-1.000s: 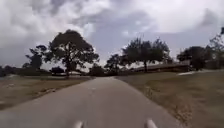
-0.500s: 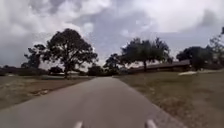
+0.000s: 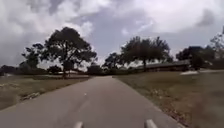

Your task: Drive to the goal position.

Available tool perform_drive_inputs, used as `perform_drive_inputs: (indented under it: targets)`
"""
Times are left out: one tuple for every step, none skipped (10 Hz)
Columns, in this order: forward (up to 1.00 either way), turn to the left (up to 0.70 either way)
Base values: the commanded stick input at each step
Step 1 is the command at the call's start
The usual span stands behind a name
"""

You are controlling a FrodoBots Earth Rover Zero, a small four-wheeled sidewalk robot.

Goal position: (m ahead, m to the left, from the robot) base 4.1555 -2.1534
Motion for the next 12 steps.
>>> perform_drive_inputs:
  targets:
    - [0.85,0.00]
    - [0.85,0.00]
    - [0.85,0.00]
    - [0.85,0.00]
    - [0.85,0.00]
    - [0.85,0.00]
    - [0.85,0.00]
    - [0.85,0.00]
    - [0.85,0.00]
    - [0.85,0.00]
    - [0.85,0.00]
    - [0.85,0.00]
